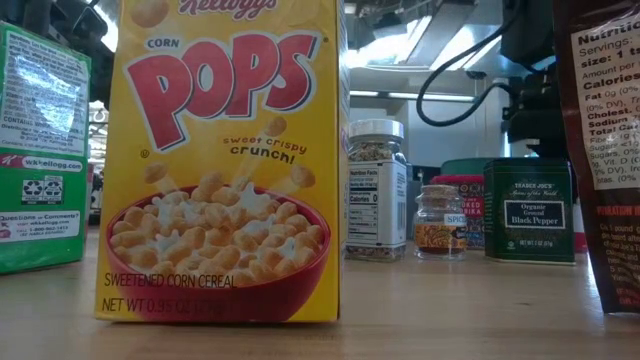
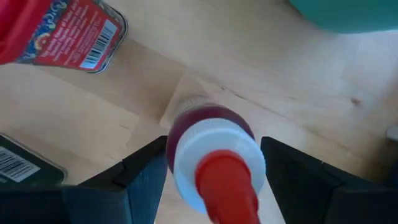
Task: Pick & Place Kitchen Items
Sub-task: Put the red food coloring into the white bin
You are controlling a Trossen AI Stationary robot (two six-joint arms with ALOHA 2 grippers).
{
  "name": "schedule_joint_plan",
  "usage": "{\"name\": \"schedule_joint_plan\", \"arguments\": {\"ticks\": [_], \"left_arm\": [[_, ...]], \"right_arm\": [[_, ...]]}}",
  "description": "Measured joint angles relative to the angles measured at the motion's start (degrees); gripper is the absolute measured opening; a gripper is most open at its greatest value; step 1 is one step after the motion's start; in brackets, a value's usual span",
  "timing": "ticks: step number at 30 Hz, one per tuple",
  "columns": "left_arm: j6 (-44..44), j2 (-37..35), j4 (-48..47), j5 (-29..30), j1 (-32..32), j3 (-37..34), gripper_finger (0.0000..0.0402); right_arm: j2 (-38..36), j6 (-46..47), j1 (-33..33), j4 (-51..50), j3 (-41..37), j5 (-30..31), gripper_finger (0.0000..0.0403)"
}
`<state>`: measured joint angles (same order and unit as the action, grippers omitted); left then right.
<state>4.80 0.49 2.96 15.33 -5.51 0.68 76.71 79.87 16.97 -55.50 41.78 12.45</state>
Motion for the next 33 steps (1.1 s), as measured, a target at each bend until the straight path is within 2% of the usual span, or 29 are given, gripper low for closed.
{"name": "schedule_joint_plan", "arguments": {"ticks": [22,31,33], "left_arm": [[0.0,0.0,0.0,0.0,-0.01,-0.02,0.0012],[0.0,0.0,0.0,0.0,-0.01,0.0,0.0011],[0.0,0.0,0.0,0.0,0.01,0.0,0.0012]], "right_arm": [[-0.02,-0.41,-0.02,3.64,-2.54,3.82,0.0222],[-0.02,-1.08,0.0,3.67,-2.51,4.01,0.0136],[-0.02,-1.37,-0.02,3.69,-2.51,4.04,0.0127]]}}
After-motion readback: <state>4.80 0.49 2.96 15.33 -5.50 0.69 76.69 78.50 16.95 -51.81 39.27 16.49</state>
